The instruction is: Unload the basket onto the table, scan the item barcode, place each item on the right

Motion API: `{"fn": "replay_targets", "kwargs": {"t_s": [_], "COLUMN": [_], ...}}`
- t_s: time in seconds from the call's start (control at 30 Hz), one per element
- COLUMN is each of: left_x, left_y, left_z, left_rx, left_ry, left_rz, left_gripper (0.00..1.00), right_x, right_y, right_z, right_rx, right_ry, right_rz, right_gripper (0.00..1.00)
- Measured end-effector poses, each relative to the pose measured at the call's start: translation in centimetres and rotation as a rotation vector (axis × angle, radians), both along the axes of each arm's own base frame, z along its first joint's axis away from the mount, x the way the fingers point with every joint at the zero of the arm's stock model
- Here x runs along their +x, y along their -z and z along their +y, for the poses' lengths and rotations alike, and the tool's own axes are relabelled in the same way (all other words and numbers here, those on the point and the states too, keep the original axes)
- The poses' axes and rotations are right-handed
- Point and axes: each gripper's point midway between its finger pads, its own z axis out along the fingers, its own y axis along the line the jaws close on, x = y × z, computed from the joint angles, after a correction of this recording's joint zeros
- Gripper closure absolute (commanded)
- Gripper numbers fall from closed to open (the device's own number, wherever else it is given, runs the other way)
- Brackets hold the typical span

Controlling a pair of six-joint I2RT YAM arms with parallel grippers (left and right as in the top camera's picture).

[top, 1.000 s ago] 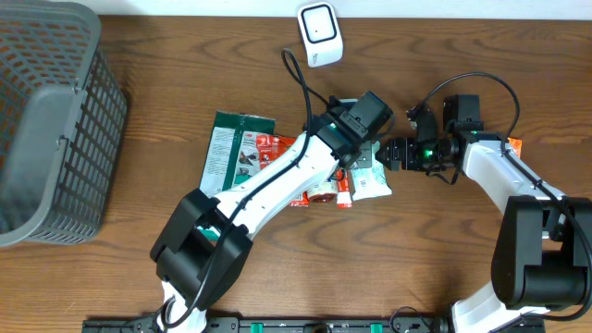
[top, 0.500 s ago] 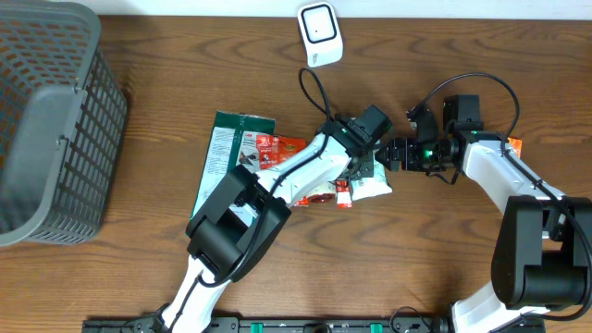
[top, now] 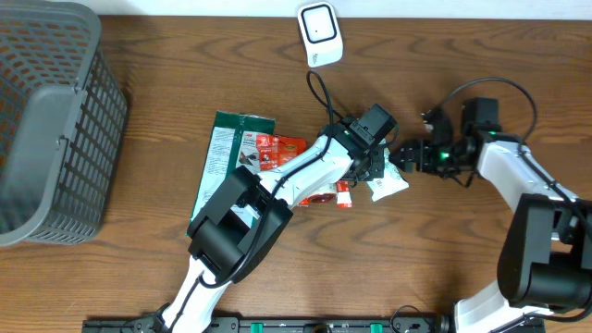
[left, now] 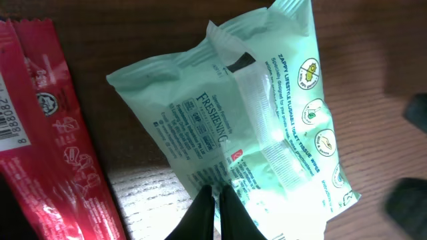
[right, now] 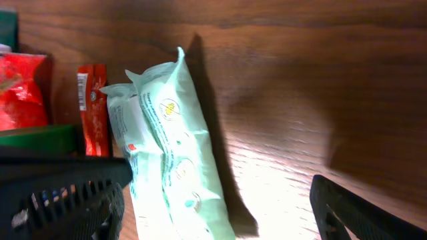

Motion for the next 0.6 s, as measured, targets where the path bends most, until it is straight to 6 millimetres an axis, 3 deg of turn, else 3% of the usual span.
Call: {"fn": "replay_targets", "kwargs": {"t_s": [0.27, 0.6], "left_x": [0.2, 0.9], "left_y": [0.9, 1.1], "left_z": [1.1, 1.8], "left_rx": [0.053, 0.098], "left_ry": [-0.012, -0.003], "left_rz": [-0.021, -0.071], "left_gripper": [0.91, 0.91], "right_x": [-0.7, -3.6], "right_y": [-0.4, 0.9], "right_z": [0.3, 2.2], "right_rx": [0.056, 0.111], "right_ry": [-0.032, -0.05], "right_rz": [0.003, 0.161], "right_gripper": [0.18, 0.39]}}
